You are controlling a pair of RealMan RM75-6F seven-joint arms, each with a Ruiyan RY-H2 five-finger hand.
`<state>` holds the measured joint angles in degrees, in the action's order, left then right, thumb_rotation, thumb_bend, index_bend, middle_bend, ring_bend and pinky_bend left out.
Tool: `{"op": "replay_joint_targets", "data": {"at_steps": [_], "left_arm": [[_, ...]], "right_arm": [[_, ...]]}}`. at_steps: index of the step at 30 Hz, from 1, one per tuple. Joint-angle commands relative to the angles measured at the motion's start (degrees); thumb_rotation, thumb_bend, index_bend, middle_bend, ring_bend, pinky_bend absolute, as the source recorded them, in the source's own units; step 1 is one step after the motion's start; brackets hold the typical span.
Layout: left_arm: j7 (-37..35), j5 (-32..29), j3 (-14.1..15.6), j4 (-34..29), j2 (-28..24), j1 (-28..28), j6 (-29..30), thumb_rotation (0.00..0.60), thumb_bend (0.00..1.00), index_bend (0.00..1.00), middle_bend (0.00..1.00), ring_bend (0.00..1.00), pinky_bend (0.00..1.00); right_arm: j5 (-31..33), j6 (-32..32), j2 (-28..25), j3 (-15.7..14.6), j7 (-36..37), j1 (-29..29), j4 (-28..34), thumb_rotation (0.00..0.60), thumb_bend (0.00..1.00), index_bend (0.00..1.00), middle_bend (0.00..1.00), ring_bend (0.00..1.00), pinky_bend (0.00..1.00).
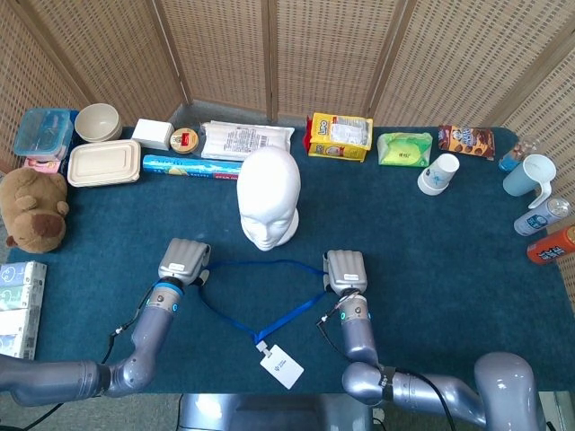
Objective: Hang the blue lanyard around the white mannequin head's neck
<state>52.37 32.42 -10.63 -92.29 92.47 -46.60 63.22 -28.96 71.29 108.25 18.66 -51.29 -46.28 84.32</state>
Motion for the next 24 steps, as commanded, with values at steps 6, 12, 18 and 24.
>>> {"op": "replay_joint_targets", "data": {"at_steps": [6,12,18,24], "left_arm": [[0.50,-1.68,0.64,0.45,0.83,-1.13,0.33,0.547,0.36,0.50,1.00,1.00,1.00],[0.50,-2.60,1.00,0.91,1.21,-1.62,0.83,0.548,0.36,0.50,1.00,1.00,1.00],[-0.05,-3.03,1.06,0.95,0.93,-1.79,1.32,0.548,0.36,0.49,1.00,1.00,1.00],[0.31,-3.63,1.46,0.94,0.66,-2.15,1.68,0.545,0.36,0.49,1.00,1.00,1.00]], "right_arm": [[0.10,-0.29,-0.47,-0.11,0.59,0.20,0.45,0.600,0.49,0.61,1.00,1.00,1.00],[0.08,-0.22,-0.94,-0.13,0.90,0.29,0.90,0.600,0.49,0.61,1.00,1.00,1.00],[0.26,-0.51,-1.08,-0.26,1.23,0.31,0.98,0.600,0.49,0.61,1.00,1.00,1.00],[0.29,-0.66,-1.06,-0.16,1.58,0.15,1.01,0.600,0.49,0.61,1.00,1.00,1.00]]}}
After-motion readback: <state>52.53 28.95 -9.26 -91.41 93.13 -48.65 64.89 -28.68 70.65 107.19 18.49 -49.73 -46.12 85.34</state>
